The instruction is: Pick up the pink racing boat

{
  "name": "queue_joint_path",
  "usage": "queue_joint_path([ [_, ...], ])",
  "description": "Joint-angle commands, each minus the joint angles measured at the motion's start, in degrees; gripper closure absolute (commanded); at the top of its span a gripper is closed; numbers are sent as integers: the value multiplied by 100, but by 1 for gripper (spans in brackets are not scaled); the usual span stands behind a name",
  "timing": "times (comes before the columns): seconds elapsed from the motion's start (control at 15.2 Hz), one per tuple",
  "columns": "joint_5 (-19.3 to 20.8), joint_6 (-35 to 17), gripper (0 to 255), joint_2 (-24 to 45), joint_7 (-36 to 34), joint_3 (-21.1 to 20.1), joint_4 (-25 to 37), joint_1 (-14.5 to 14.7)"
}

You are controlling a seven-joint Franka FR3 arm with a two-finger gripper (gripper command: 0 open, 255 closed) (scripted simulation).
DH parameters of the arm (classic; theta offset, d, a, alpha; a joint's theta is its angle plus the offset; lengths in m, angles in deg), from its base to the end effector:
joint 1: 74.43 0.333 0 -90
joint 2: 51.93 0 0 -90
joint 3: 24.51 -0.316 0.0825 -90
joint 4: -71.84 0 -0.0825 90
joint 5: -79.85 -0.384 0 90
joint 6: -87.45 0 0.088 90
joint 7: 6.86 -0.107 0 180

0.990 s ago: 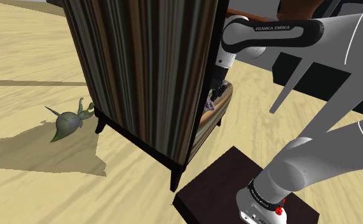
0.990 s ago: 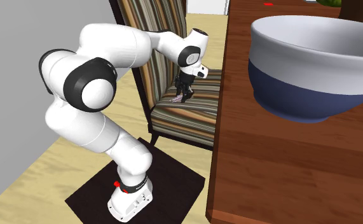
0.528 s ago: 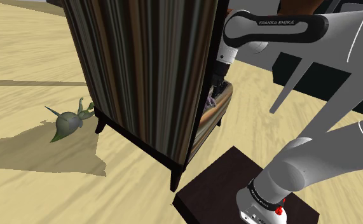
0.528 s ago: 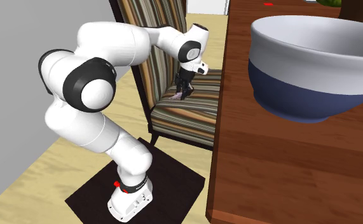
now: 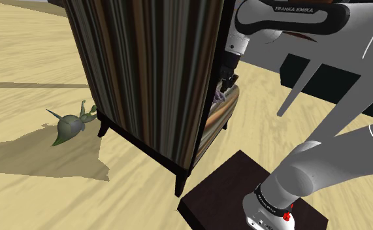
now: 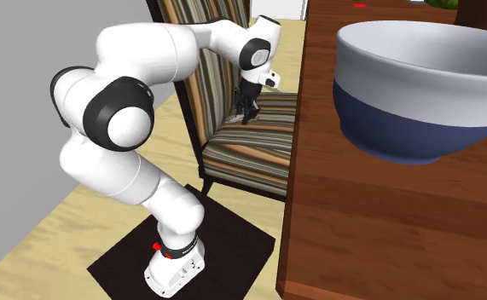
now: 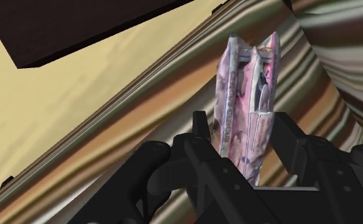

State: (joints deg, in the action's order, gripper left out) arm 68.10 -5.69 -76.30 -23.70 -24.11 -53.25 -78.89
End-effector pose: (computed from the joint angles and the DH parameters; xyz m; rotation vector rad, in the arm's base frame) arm 0.4112 -0.0145 0.5490 -2.8820 0.5884 0.2258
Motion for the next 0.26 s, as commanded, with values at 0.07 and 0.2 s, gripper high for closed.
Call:
queue_joint_path([
  [0.07, 9, 243, 255, 13, -37, 14, 256, -2],
  [0.2, 10, 254, 255, 13, -39, 14, 268, -2],
])
